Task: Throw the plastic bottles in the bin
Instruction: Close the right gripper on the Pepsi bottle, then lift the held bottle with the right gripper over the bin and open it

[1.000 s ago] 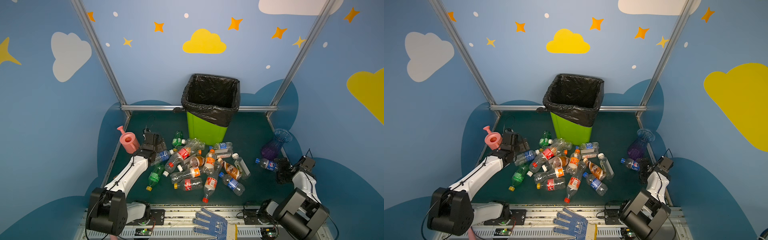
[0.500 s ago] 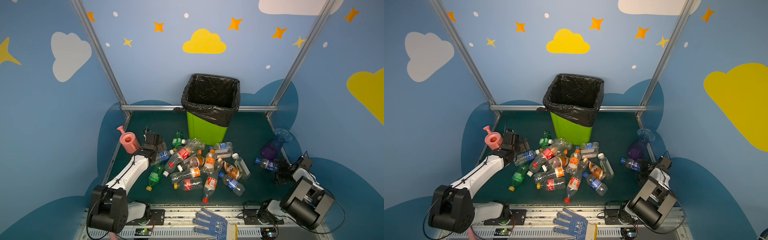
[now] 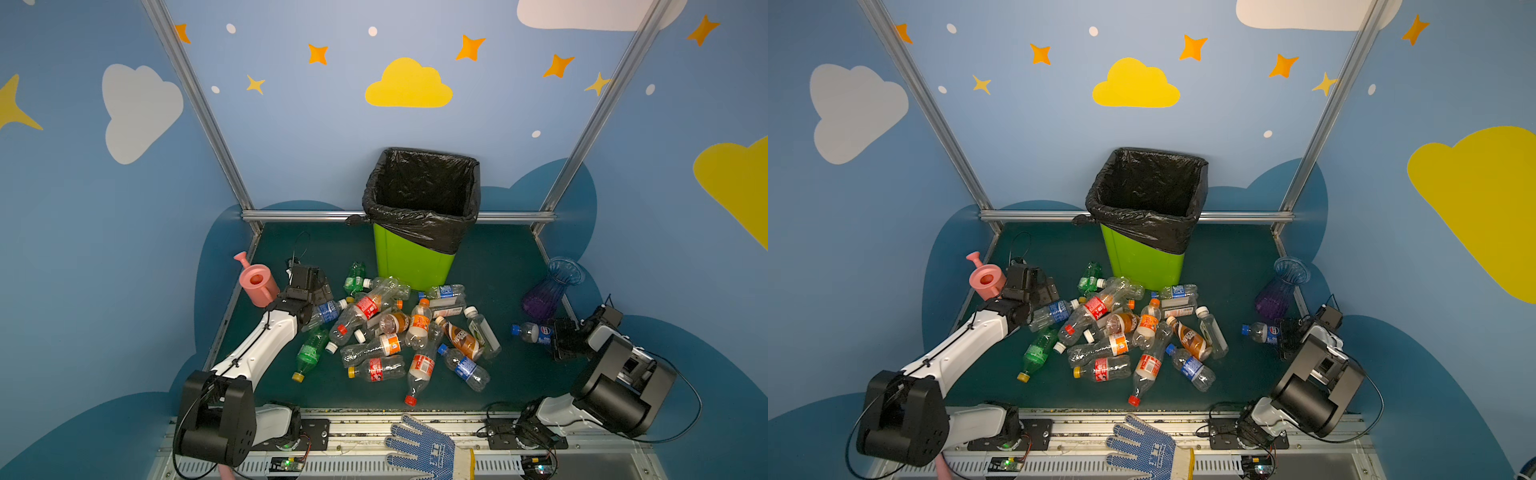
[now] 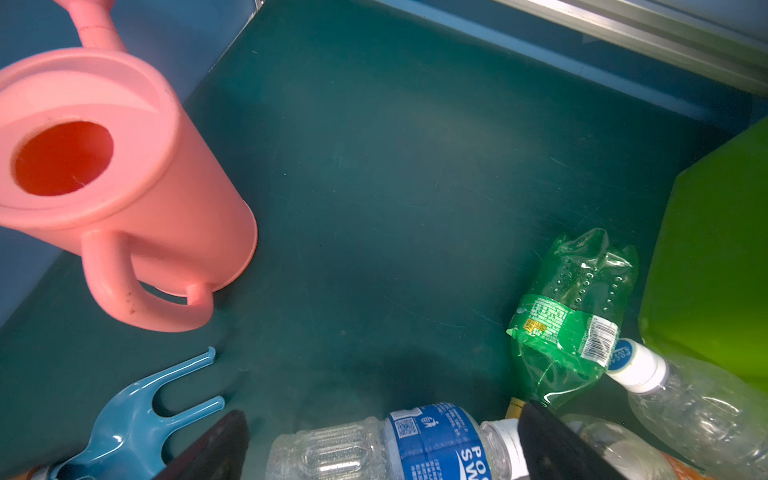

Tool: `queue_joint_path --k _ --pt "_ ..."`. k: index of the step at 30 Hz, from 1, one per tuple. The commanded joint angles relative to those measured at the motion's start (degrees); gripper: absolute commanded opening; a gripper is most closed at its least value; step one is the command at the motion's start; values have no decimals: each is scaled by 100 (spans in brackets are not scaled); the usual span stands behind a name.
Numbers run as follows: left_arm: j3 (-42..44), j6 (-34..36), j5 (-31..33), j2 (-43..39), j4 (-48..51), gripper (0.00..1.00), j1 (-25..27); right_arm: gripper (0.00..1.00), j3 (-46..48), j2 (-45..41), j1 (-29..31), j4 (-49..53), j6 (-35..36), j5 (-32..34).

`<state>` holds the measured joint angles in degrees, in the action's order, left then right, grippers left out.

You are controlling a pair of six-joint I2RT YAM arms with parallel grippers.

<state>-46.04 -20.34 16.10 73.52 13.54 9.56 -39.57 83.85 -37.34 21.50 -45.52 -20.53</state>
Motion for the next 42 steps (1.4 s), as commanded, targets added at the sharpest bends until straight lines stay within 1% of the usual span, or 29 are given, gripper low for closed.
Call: queue_joint_path --k 1,4,6,11,19,23,28,30,32,35,38,39,42 --pt "-19 -57 134 22 81 100 18 71 141 343 147 173 443 259" --pt "-36 -67 143 8 126 100 19 62 136 308 153 125 576 246" --pt "-30 -66 158 -23 143 100 19 59 135 190 184 51 628 175" --pt "-10 -119 213 -101 154 100 19 57 207 -360 192 21 639 96" --pt "16 -209 210 -173 175 100 19 59 135 -1855 187 538 544 70" --pt "-3 -242 194 -168 205 100 11 59 -368 -2482 175 820 506 -1" --pt "-11 -319 210 -238 228 100 -31 59 -1263 -3060 171 942 395 -3" --pt "-10 -352 155 -271 221 100 -74 59 -1824 -3052 174 955 340 -52" --pt "-10 -390 94 -281 204 100 -111 59 -2396 -2991 155 755 190 -149" --pt "-10 -448 19 -301 219 100 -155 58 -3264 -2847 157 131 -253 -244" --pt "-7 -510 -33 -303 264 100 -184 58 -4221 -2486 217 -472 -721 -449" --pt "7 -539 -58 -297 287 100 -191 58 -4569 -2324 327 -610 -804 -474" --pt "29 -579 -129 -309 313 100 -192 57 -5500 -1723 995 -944 -820 -337"
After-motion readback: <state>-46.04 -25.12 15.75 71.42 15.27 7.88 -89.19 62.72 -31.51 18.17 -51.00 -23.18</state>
